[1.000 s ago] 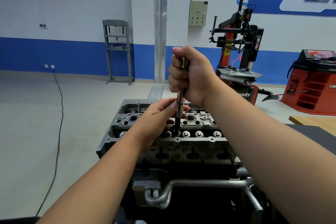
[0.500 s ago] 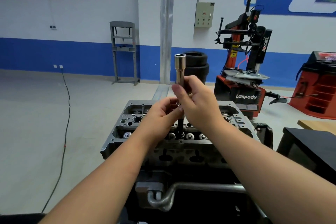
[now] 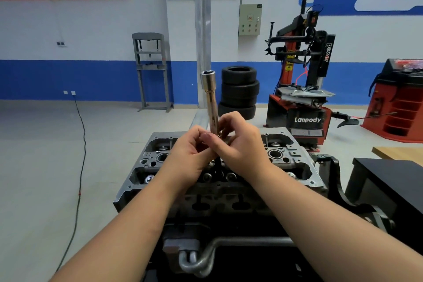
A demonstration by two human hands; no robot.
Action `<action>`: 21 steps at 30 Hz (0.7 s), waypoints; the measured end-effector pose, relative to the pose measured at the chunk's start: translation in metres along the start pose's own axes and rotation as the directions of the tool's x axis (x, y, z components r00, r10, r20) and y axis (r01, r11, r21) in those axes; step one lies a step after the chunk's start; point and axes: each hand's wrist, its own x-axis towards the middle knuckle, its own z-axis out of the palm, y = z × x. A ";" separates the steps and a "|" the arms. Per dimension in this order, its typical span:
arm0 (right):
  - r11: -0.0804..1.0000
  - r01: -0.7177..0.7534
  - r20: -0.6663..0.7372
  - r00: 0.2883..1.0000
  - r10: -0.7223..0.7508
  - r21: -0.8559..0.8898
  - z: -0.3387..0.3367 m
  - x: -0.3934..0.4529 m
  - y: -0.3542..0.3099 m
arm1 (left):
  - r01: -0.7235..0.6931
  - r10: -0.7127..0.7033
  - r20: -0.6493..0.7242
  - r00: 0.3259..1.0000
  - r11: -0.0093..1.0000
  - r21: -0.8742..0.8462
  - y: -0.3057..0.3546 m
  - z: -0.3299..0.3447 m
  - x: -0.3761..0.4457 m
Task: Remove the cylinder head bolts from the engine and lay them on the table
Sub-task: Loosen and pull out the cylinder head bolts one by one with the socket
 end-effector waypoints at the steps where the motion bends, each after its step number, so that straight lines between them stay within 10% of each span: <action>1: 1.000 0.008 0.000 1.000 -0.008 0.007 0.001 0.000 0.000 | -0.007 0.007 0.008 1.000 1.000 0.024 -0.001 0.000 0.000; 15: 0.965 -0.244 0.182 0.958 0.223 0.100 -0.004 0.001 -0.010 | 0.066 -0.072 0.075 0.995 0.995 0.074 0.009 0.001 -0.003; 21: 0.924 -0.198 -0.046 0.973 0.225 0.326 -0.017 0.044 -0.047 | 0.042 -0.047 0.024 0.999 0.988 0.152 0.008 0.002 -0.004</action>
